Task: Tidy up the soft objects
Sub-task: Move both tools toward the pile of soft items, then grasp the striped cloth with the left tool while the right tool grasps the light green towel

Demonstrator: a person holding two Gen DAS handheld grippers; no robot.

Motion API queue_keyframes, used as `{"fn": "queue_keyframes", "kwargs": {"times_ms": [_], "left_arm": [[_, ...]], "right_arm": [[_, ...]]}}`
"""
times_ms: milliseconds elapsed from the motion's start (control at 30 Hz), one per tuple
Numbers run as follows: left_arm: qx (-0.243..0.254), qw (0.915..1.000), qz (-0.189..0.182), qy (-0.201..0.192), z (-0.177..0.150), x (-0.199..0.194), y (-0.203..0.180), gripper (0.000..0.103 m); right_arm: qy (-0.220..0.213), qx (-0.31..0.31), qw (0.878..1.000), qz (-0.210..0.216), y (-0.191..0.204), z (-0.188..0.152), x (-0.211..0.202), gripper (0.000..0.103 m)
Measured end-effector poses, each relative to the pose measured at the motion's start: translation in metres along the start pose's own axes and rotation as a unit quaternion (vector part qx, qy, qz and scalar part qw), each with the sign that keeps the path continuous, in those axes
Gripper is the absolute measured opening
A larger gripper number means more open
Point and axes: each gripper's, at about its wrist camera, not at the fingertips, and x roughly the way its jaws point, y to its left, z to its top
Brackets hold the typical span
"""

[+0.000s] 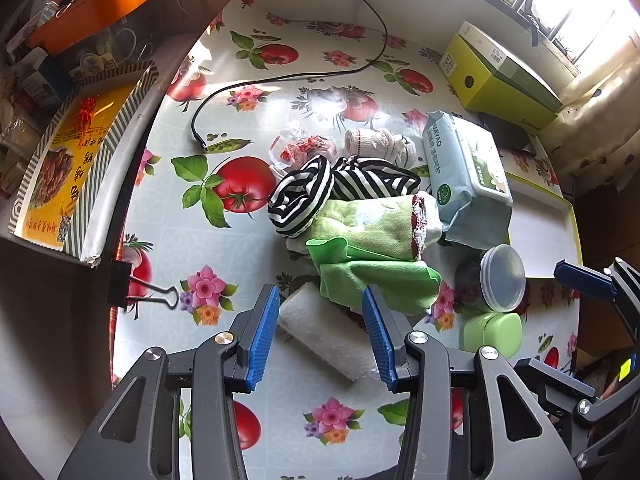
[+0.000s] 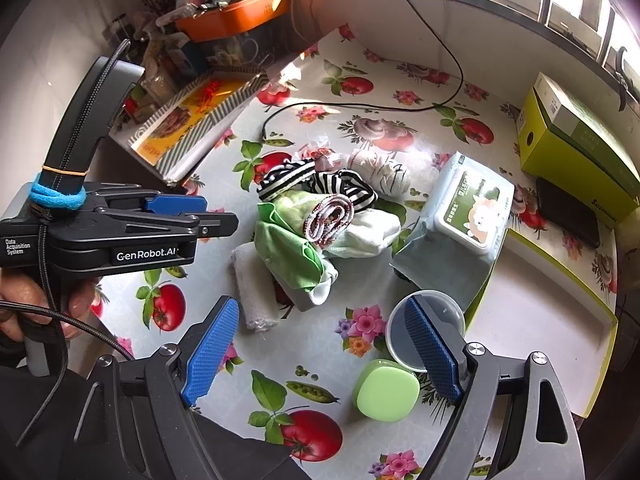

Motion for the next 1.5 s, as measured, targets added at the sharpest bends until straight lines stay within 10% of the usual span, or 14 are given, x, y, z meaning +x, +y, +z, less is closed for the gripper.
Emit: {"fn": "queue_keyframes", "kwargs": {"times_ms": [1500], "left_arm": [[-0.017,0.9997,-0.015,0.005,0.054,0.037,0.029,0.045]], "right_arm": [[0.011,0.048,0.997,0.054,-0.016,0.033,0.024,0.086]]}}
